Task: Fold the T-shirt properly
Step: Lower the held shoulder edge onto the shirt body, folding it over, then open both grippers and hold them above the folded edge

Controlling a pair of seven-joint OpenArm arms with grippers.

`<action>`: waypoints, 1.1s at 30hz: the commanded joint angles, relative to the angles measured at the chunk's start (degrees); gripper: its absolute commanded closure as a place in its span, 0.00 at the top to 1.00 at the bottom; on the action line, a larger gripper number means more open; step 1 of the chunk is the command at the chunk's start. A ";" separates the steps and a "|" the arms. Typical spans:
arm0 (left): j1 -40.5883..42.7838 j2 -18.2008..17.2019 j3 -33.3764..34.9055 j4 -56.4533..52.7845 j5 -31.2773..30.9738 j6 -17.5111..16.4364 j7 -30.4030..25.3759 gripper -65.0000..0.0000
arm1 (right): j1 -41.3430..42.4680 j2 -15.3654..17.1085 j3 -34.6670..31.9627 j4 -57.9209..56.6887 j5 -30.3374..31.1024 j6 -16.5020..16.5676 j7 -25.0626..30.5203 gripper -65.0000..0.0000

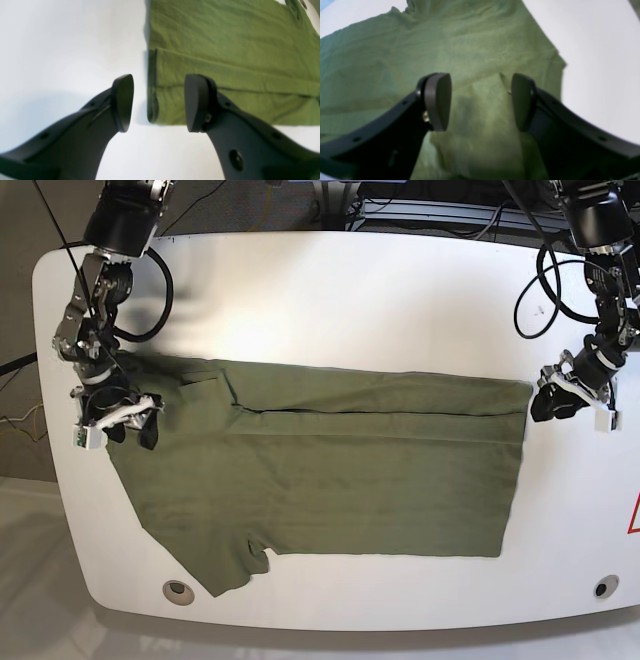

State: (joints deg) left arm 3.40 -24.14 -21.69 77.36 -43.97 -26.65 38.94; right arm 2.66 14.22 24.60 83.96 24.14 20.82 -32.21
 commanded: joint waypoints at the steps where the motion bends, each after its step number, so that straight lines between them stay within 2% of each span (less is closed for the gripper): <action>1: 2.69 -0.55 -1.11 7.02 -1.08 -0.34 -1.10 0.45 | -3.56 0.56 3.61 6.16 0.24 0.06 0.89 0.57; 8: 5.76 0.20 -2.25 11.91 -1.04 -0.59 -0.97 0.45 | -7.82 0.37 8.47 10.16 0.48 -0.01 0.92 0.58; 16: 5.70 1.45 -3.19 11.54 -0.53 -0.24 -1.05 0.47 | -11.93 0.00 10.91 12.71 0.51 0.11 0.60 0.58; 24: 5.40 2.48 -3.90 7.75 -0.13 -0.32 -1.30 0.50 | -14.56 -0.91 17.34 11.02 1.13 -0.07 0.73 0.58; 33: 5.84 2.11 -3.11 7.17 -0.45 -0.70 -0.91 0.49 | -14.66 -2.22 18.78 6.53 2.80 0.43 0.82 0.58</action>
State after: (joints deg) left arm 9.61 -20.51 -24.84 83.22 -43.05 -26.68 39.42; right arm -12.78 11.94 43.55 91.44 24.64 19.97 -32.73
